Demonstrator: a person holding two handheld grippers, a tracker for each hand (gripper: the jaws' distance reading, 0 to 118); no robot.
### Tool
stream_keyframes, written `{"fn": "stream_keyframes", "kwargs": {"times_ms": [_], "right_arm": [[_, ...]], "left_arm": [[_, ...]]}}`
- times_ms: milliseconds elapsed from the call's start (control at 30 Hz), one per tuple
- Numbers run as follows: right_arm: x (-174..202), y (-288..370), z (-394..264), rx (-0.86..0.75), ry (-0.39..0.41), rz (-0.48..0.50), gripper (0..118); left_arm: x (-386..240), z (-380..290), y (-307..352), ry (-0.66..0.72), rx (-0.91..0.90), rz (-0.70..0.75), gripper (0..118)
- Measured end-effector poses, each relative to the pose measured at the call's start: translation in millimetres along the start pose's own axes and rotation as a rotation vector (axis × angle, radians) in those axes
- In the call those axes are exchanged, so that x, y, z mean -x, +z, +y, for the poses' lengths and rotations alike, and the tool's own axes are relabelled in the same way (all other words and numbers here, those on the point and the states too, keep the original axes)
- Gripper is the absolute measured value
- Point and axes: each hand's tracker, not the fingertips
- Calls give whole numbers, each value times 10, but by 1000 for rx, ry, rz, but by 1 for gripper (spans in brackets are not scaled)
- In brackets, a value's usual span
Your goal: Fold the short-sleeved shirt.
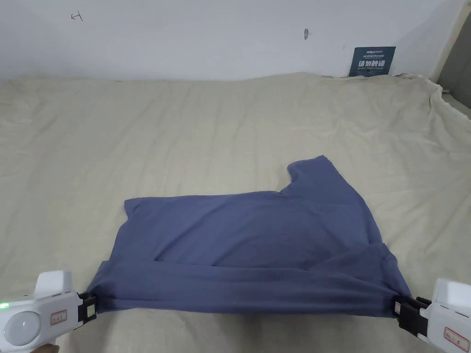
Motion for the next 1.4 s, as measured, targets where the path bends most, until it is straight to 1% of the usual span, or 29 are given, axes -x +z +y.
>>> {"fn": "stream_keyframes", "kwargs": {"times_ms": [100, 167, 233, 367, 500, 533, 567, 633, 667, 700, 767, 800, 900, 1000, 1133, 1167, 1200, 1233, 1267, 1300, 1333, 1367, 1400], "right_arm": [[-46, -37, -187, 36, -3, -13, 6], [-81, -122, -299, 56, -26, -20, 6], [-115, -261, -376, 86, -39, -50, 6], [-163, -480, -470, 143, -82, -76, 6], [-123, -442, -438, 136, -65, -86, 7], [-116, -420, -420, 138, -57, -86, 9], [-104, -386, -398, 141, -49, -92, 14], [-59, -245, -311, 115, -22, -115, 47], [-37, -166, -252, 80, -7, -116, 65], [-9, -58, -168, 40, 4, -106, 77], [70, 193, 18, -55, 6, -62, 77], [123, 320, 122, -100, 8, -58, 77], [309, 689, 401, -248, 64, -35, 77], [487, 964, 583, -375, 118, -47, 77], [680, 1158, 661, -488, 165, -61, 76], [711, 1171, 661, -510, 172, -71, 74], [744, 1186, 650, -527, 172, -76, 65], [777, 1199, 641, -542, 178, -81, 54], [801, 1205, 632, -550, 182, -84, 41], [863, 1229, 618, -567, 185, -90, 20], [893, 1234, 601, -588, 189, -89, 4], [909, 1241, 583, -611, 191, -89, 0], [935, 1255, 569, -631, 196, -79, 0]], "left_arm": [[41, -228, -37, -14, 44, 8, 5], [40, -345, -82, -11, 63, 11, 5], [27, -420, -139, -6, 70, 15, 5], [-28, -478, -267, -7, 106, 42, 5], [-46, -474, -267, 10, 105, 58, 7], [-42, -461, -263, 22, 107, 58, 12], [-54, -454, -244, 33, 109, 60, 21], [-59, -395, -151, 74, 105, 66, 58], [-61, -366, -88, 85, 86, 59, 74], [-94, -321, 28, 95, 41, 46, 83], [-138, -204, 240, 103, -49, 20, 84], [-172, -125, 355, 109, -93, 13, 84], [-310, 85, 723, 107, -235, 2, 84], [-467, 261, 1037, 87, -374, 28, 84], [-711, 327, 1322, 44, -543, 84, 83], [-750, 313, 1355, 39, -579, 88, 82], [-797, 301, 1390, 23, -614, 90, 75], [-817, 297, 1373, 22, -630, 95, 64], [-846, 288, 1376, 13, -635, 96, 43], [-873, 272, 1387, 0, -661, 71, 14], [-890, 254, 1400, 0, -678, 38, 1], [-907, 247, 1405, -1, -694, 15, 0], [-937, 237, 1413, -3, -704, 11, 0]]}}
